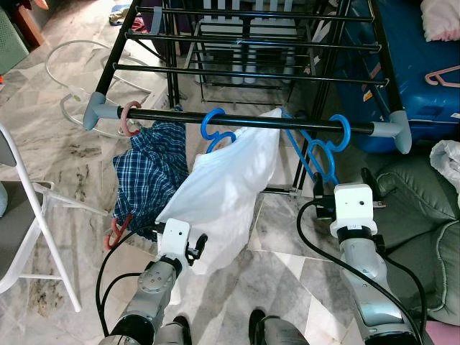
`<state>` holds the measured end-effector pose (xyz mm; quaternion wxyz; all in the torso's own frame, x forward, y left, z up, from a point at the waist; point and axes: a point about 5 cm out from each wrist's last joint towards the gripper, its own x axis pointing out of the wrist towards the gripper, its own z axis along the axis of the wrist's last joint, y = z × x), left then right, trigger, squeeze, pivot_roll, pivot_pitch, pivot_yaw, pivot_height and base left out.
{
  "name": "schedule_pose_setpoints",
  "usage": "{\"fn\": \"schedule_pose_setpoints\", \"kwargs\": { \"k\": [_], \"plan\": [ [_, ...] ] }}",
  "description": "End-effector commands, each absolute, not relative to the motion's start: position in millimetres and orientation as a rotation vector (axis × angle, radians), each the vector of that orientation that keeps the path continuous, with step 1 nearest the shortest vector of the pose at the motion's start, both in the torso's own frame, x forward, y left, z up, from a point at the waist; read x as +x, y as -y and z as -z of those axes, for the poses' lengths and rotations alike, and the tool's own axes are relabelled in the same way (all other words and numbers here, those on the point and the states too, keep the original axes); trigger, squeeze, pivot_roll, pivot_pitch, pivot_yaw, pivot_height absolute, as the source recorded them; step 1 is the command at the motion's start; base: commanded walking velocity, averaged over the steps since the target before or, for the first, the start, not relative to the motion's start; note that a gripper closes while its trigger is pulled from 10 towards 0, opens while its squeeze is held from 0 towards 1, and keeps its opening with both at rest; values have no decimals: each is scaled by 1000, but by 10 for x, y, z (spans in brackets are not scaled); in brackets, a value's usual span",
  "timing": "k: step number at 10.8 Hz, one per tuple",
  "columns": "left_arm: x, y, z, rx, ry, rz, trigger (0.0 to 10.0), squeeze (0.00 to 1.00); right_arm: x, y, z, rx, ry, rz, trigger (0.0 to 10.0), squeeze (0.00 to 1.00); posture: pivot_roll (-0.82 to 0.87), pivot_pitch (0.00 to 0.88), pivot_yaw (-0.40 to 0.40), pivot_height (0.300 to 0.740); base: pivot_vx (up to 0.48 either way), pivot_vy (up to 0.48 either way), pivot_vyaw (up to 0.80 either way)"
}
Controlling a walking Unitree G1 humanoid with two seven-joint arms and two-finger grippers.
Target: Hang hanger
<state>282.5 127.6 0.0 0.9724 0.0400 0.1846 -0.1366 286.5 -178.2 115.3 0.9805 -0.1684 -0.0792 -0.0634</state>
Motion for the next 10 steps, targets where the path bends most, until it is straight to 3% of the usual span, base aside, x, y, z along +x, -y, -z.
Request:
{"fn": "schedule_pose_setpoints", "kwargs": {
  "k": [1,10],
  "plan": [
    [2746,-1306,86,99,-410,275,10000,0,2858,1756,-1133,-330,155,117,10000,1000,-55,188,9,740,-334,0,0],
    [2753,-1257,84,113,-421,303,10000,0,2821,1823,-1076,-312,122,156,10000,1000,-73,197,23,740,-410,0,0]
  ]
}}
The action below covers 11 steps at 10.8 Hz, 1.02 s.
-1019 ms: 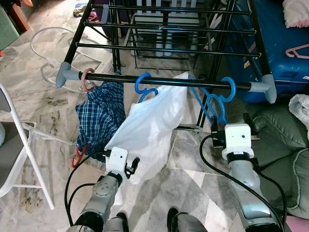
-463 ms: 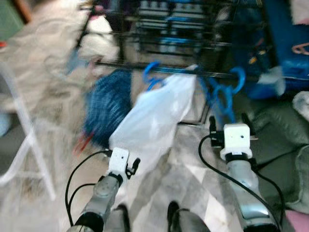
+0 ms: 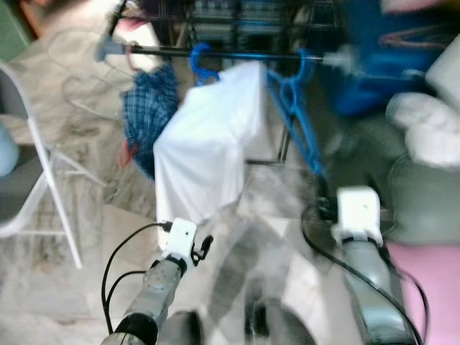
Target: Hang hanger
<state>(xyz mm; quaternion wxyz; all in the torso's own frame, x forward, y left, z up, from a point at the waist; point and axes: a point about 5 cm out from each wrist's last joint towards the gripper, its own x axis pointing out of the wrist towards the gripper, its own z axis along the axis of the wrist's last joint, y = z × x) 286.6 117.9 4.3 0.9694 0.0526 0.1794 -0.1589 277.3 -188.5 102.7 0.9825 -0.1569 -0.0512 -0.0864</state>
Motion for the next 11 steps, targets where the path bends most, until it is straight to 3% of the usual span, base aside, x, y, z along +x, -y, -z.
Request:
{"fn": "schedule_pose_setpoints", "kwargs": {
  "k": [1,3,4,5,7,11],
  "plan": [
    [2757,-1253,80,113,-419,305,10000,0,2822,1825,-1078,-320,124,158,10000,1000,-73,197,23,740,-244,0,0],
    [2785,-1289,49,114,-396,274,10000,0,2813,1818,-1023,-329,112,145,10000,1000,-76,194,23,740,0,0,0],
    [2814,-1356,18,114,-374,237,10000,0,2789,1786,-948,-321,90,113,10000,635,-76,194,23,740,0,0,0],
    [2847,-1477,-6,141,-363,179,10000,0,2771,1728,-784,-256,24,58,10000,4,-70,186,25,740,0,0,0],
    [2828,-1634,36,208,-389,122,10000,0,2746,1584,-448,-135,-133,-54,10000,0,-67,168,30,740,0,0,0],
    [2491,-1978,394,241,-666,-27,10000,0,2513,1424,320,16,-544,-140,10000,0,-33,98,13,740,0,0,0]
  ]
}}
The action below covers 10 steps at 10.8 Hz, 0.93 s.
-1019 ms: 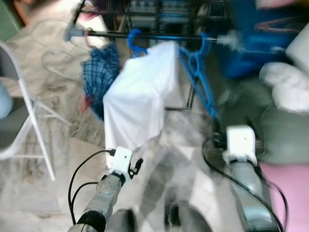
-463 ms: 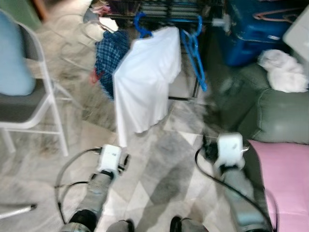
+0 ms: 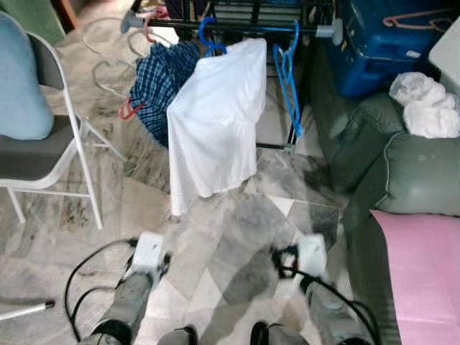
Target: Hang hanger
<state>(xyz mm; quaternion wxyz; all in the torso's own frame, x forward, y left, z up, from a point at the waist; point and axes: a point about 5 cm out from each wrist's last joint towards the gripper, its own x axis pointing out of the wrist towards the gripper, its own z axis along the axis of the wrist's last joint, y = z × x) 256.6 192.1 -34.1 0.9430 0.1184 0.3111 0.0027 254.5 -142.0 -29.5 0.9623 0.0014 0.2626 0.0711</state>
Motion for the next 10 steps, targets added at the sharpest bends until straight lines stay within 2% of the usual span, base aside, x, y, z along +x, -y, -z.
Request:
{"fn": "schedule_pose_setpoints", "kwargs": {
  "k": [1,2,4,10],
  "plan": [
    [2424,-2038,441,249,-708,-52,10000,0,2472,1417,379,12,-589,-143,10000,0,-27,94,11,740,0,0,0],
    [2269,-2184,535,228,-801,-130,10000,0,2382,1406,491,34,-684,-148,10000,0,-19,81,11,740,0,0,0],
    [2049,-2371,636,230,-916,-154,10000,0,2278,1446,594,85,-781,-126,10000,0,2,86,3,740,0,0,0],
    [2076,-2384,621,206,-924,-136,10000,0,2274,1443,606,89,-789,-120,10000,0,7,115,19,740,0,0,0]
  ]
}}
